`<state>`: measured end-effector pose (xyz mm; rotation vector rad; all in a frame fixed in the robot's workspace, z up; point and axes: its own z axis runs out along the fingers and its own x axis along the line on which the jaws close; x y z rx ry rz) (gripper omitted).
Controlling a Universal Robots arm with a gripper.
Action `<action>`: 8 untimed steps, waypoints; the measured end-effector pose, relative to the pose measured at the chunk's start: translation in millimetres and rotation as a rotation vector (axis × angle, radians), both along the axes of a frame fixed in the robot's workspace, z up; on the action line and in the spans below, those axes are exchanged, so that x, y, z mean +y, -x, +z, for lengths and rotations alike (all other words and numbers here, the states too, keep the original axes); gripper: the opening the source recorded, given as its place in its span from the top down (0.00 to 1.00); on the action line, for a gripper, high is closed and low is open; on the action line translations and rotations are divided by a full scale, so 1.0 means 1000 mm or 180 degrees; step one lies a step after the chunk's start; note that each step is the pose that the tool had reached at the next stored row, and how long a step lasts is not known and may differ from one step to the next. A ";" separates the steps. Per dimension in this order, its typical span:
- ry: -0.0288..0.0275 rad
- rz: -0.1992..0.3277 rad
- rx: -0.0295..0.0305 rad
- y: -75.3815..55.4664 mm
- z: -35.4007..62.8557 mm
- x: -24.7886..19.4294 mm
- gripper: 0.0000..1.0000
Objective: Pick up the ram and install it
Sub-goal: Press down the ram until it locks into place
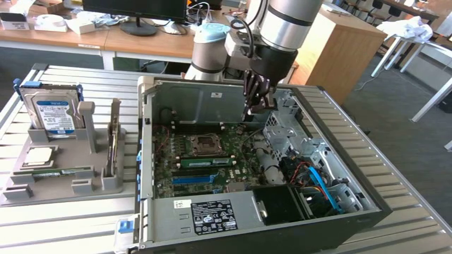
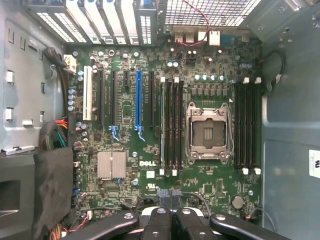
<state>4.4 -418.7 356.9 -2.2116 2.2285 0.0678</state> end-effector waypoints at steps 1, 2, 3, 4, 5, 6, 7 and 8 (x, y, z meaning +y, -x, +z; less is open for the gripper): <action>0.0000 0.0000 0.0000 0.000 -0.0012 0.0000 0.90; 0.0000 0.0000 0.0000 0.000 -0.0023 0.0000 0.90; 0.0000 0.0000 0.0000 0.000 -0.0037 0.0000 0.90; 0.0000 0.0000 0.0000 0.000 -0.0048 0.0000 0.90; 0.0000 0.0000 0.0000 0.000 -0.0058 0.0000 0.90; 0.0000 0.0000 0.0000 0.000 -0.0068 0.0000 0.90; 0.0000 0.0000 0.0000 0.000 -0.0080 0.0000 0.90; 0.0000 0.0000 0.0000 0.000 -0.0090 0.0000 0.90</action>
